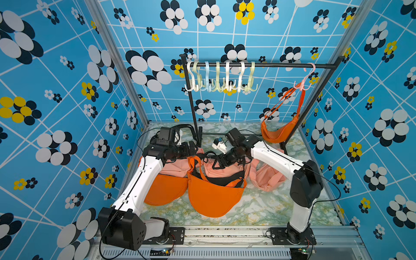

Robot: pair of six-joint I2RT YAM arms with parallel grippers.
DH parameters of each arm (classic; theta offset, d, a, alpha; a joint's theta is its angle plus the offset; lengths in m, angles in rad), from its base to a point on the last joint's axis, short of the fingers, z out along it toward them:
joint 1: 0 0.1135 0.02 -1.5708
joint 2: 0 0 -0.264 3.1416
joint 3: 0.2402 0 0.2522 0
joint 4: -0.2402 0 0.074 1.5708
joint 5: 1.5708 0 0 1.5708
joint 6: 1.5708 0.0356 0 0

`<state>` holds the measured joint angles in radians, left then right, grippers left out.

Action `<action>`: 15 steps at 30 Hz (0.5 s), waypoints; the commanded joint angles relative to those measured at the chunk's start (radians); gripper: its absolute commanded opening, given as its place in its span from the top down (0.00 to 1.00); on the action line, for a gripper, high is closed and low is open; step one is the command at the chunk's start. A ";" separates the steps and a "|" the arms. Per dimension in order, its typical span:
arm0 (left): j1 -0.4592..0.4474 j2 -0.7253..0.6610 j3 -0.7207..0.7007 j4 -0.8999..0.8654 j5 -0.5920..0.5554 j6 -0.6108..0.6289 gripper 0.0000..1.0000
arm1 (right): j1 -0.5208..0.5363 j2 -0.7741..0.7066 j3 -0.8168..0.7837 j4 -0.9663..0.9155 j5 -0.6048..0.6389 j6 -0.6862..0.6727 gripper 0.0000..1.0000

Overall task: Take the bag off the hook
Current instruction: Place the bag inside the bag.

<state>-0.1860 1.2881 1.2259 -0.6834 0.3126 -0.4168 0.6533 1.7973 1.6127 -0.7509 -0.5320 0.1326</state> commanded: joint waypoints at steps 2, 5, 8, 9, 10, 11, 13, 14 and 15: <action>-0.066 -0.058 0.017 0.038 -0.039 0.043 0.01 | -0.079 -0.159 0.018 -0.031 0.163 0.024 0.30; -0.135 -0.074 0.006 0.111 -0.058 0.055 0.01 | -0.139 -0.277 -0.032 0.009 0.366 0.028 0.24; -0.212 -0.051 0.019 0.177 -0.089 0.061 0.01 | -0.196 -0.373 -0.103 0.068 0.573 0.041 0.14; -0.236 -0.032 0.029 0.199 -0.095 0.061 0.01 | -0.214 -0.397 -0.116 0.078 0.632 0.047 0.11; -0.262 -0.005 0.045 0.222 -0.100 0.063 0.01 | -0.243 -0.417 -0.129 0.087 0.687 0.057 0.09; -0.290 0.029 0.068 0.239 -0.106 0.067 0.01 | -0.277 -0.428 -0.129 0.084 0.714 0.067 0.08; -0.336 0.102 0.128 0.252 -0.111 0.078 0.01 | -0.350 -0.426 -0.101 0.057 0.707 0.103 0.12; -0.356 0.144 0.166 0.251 -0.109 0.091 0.01 | -0.386 -0.426 -0.091 0.052 0.689 0.115 0.14; -0.377 0.181 0.197 0.251 -0.102 0.106 0.01 | -0.414 -0.428 -0.084 0.054 0.681 0.124 0.15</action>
<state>-0.5186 1.3937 1.3464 -0.4911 0.2272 -0.3573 0.2958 1.3655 1.5108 -0.6918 0.0681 0.2054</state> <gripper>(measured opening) 0.990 0.857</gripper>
